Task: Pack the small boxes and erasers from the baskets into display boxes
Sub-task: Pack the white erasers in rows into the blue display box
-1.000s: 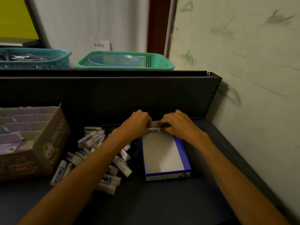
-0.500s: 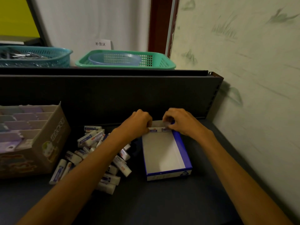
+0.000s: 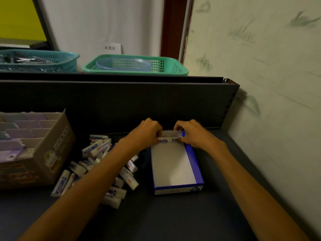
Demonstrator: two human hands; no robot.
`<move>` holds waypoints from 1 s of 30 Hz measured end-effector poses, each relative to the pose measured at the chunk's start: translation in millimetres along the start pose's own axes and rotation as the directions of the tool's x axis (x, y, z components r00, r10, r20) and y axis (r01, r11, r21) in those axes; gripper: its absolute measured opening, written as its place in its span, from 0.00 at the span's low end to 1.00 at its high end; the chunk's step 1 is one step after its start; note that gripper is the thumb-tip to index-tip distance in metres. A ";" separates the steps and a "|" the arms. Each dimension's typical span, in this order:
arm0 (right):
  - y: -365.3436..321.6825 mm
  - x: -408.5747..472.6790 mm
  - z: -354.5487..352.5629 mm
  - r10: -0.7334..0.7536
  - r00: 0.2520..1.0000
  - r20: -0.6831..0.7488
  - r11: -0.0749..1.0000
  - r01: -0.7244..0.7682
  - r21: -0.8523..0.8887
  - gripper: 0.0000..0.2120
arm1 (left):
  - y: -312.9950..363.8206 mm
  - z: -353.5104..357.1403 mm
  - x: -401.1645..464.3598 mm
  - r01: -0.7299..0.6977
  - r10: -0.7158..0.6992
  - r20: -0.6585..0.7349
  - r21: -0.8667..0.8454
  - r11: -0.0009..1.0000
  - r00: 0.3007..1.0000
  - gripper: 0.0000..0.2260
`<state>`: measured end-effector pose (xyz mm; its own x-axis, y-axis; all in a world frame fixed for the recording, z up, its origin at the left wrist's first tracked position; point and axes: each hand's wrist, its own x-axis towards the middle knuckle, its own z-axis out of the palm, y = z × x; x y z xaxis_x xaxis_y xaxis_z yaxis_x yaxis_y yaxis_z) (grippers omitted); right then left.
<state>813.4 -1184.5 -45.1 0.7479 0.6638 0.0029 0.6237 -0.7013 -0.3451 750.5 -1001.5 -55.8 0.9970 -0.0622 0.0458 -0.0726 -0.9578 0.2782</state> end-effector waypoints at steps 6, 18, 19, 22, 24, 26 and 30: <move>-9.5 -5.5 -5.9 -0.037 0.999 -0.011 0.998 0.036 -0.041 0.22 | -0.7 -10.0 -12.6 0.037 -0.038 -0.043 -0.043 0.998 0.998 0.09; -88.5 -26.4 10.0 -0.279 0.960 -0.004 0.954 0.276 -0.117 0.19 | -31.0 -45.3 -131.4 0.168 -0.160 -0.155 0.042 0.985 0.975 0.17; -94.3 -26.3 14.4 -0.277 0.961 0.013 0.954 0.277 -0.116 0.20 | -34.2 -44.3 -138.9 0.178 -0.171 -0.156 0.029 0.984 0.973 0.17; -108.7 -28.6 24.3 -0.276 0.961 0.035 0.955 0.278 -0.103 0.19 | -43.5 -39.9 -156.2 0.183 -0.183 -0.163 -0.012 0.983 0.970 0.17; -117.8 -32.5 29.8 -0.274 0.961 0.024 0.956 0.275 -0.099 0.18 | -49.9 -37.9 -164.1 0.157 -0.159 -0.160 -0.022 0.987 0.974 0.18; -125.7 -35.6 38.1 -0.254 0.967 0.007 0.961 0.254 -0.111 0.17 | -55.6 -36.6 -168.7 0.125 -0.128 -0.157 -0.028 0.992 0.979 0.18; -135.3 -39.8 55.1 -0.169 0.986 -0.006 0.969 0.165 -0.185 0.17 | -64.0 -34.4 -170.1 0.065 -0.073 -0.146 -0.054 0.996 0.987 0.17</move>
<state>686.7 -1101.7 -50.3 0.6329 0.7713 0.0672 0.7699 -0.6177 -0.1605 584.7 -919.9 -48.4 0.9851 0.0491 0.1647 -0.0085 -0.9433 0.3320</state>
